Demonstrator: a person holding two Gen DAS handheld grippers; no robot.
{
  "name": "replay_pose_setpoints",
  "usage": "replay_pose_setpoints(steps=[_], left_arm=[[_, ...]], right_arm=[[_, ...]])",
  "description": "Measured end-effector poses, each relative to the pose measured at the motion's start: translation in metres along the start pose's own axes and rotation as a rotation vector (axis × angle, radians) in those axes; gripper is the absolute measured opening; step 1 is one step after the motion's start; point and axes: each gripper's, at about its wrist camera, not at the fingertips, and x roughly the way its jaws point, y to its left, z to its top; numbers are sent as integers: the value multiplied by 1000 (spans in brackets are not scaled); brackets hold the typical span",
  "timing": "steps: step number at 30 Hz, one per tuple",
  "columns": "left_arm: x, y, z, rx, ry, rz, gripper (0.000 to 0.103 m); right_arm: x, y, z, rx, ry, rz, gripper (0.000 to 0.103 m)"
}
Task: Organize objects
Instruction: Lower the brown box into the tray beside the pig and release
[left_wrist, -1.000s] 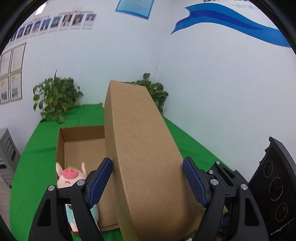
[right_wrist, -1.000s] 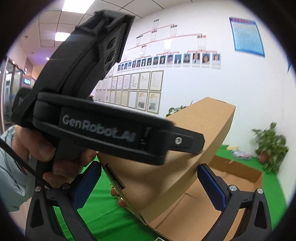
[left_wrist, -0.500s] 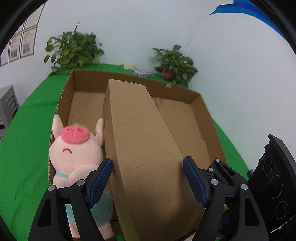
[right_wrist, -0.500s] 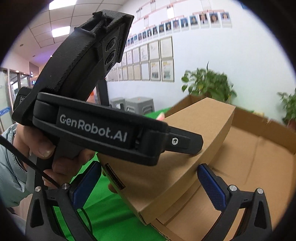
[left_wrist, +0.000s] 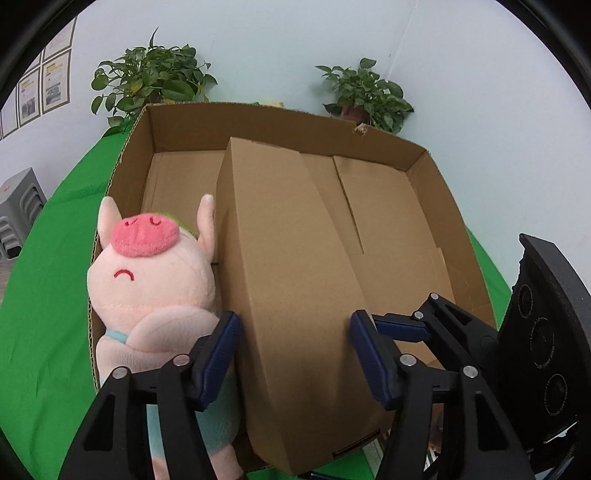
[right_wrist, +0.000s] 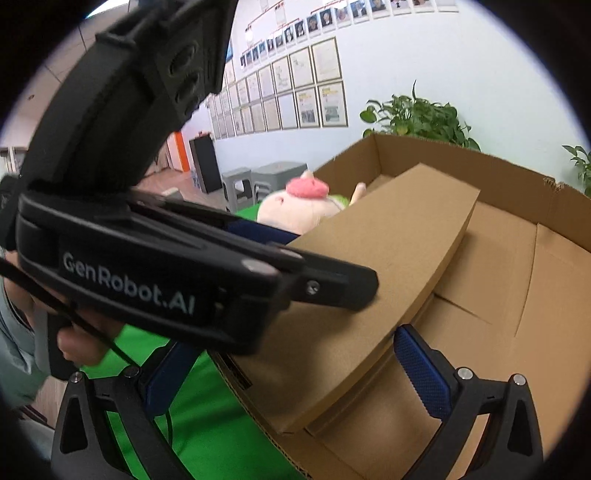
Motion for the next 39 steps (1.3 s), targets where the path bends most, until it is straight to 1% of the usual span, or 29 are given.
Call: replay_pose_setpoints(steps=[4, 5, 8, 10, 12, 14, 16, 20, 21, 22, 23, 24, 26, 27, 28, 30, 33, 37, 38, 39], left_arm=[[-4, 2, -10, -16, 15, -3, 48], [-5, 4, -12, -24, 23, -5, 44], [-5, 6, -21, -30, 48, -10, 38], [-6, 11, -27, -49, 62, -15, 35], [-4, 17, -34, -79, 78, -26, 33], [-5, 19, -38, -88, 71, -30, 33], [-8, 18, -42, -88, 67, -35, 33], [-19, 19, -49, -75, 48, -33, 33], [-23, 20, -50, -74, 41, -35, 33], [-26, 21, -52, -72, 33, -35, 33], [-29, 22, -52, -70, 27, -33, 33], [-34, 21, -53, -63, 17, -28, 33], [-41, 20, -54, -43, 0, -8, 33], [-46, 19, -54, -31, -14, 5, 33], [-50, 18, -54, -24, -21, 9, 33], [-57, 16, -54, -12, -33, 4, 33], [-64, 10, -56, 8, -42, 12, 33], [-70, 2, -60, 23, -58, 19, 33], [-73, 0, -61, 30, -66, 25, 36], [-77, -3, -61, 40, -80, 38, 36]], right_arm=[[3, 1, -3, -10, 43, -8, 102], [3, 3, -6, -10, 64, -8, 102], [11, 0, -5, -9, 131, -17, 100], [16, -1, -6, -3, 167, -22, 96], [17, 1, -9, 7, 190, -16, 96], [19, 3, -12, 4, 207, -7, 96], [15, 3, -12, 10, 209, 10, 96], [-4, -14, -8, 85, 143, 55, 96], [-8, -20, -7, 113, 127, 66, 94], [-14, -21, -11, 139, 117, 76, 86], [-13, -30, -9, 177, 112, 82, 81], [-9, -37, -3, 198, 113, 74, 74], [-5, -42, -4, 239, 123, 47, 67], [-4, -41, -4, 255, 131, 41, 57], [0, -43, -4, 273, 140, 33, 49], [10, -44, -5, 309, 159, -2, 42], [15, -44, -4, 327, 158, -24, 41], [12, -40, -5, 333, 163, -48, 39], [7, -39, -2, 325, 150, -75, 39], [-1, -34, -2, 315, 135, -103, 39]])
